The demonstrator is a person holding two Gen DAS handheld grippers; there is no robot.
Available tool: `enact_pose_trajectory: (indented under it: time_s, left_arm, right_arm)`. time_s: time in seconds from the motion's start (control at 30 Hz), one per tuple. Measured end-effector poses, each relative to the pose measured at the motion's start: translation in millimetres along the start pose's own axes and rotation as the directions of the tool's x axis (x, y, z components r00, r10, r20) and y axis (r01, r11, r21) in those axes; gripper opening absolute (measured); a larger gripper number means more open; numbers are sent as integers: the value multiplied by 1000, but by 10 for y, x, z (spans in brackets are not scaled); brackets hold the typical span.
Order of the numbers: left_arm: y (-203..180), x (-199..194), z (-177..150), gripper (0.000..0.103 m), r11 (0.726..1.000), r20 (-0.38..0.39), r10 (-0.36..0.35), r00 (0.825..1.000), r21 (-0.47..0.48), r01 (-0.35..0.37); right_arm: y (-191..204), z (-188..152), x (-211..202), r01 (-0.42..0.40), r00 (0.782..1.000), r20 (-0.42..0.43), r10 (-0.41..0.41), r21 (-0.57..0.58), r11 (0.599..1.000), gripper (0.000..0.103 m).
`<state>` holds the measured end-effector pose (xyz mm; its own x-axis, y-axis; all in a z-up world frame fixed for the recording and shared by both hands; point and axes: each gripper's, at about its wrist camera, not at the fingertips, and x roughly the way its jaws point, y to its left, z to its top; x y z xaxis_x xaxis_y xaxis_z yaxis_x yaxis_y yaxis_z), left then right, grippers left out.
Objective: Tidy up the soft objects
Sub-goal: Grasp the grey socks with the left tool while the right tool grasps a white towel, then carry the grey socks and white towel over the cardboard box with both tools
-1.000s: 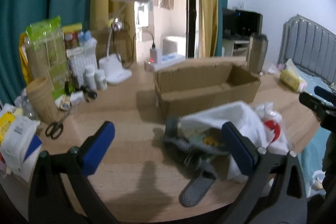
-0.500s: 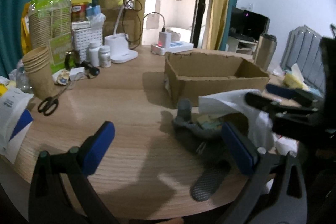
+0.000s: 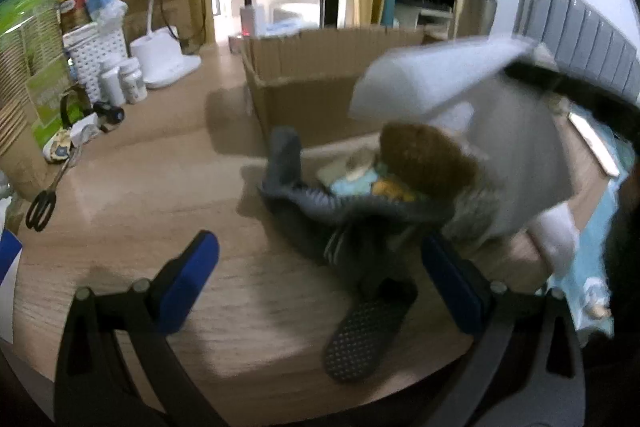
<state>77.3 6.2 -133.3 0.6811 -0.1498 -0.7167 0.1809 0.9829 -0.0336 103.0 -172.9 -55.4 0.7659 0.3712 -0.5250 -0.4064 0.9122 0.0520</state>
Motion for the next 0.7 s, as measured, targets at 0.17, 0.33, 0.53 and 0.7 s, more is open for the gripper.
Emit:
enact_pose_trajectory:
  time_s: [0.17, 0.33, 0.53, 0.7]
  left_arm:
    - [83, 51, -53, 82, 999, -32, 45, 999, -14, -45]
    - [283, -25, -157, 58, 995, -60, 90, 994, -28, -92]
    - [561, -241, -44, 58, 991, 9, 105, 994, -83, -104]
    - [517, -320, 166, 59, 997, 59, 20, 998, -79, -15]
  right_arm:
    - [-144, 66, -229, 6, 998, 55, -7, 26, 1000, 7]
    - [-222, 70, -346, 16, 997, 78, -18, 32, 999, 7]
    - [-305, 21, -376, 36, 997, 71, -39, 41, 998, 7]
    - [-303, 36, -422, 42, 996, 83, -45, 39, 998, 7]
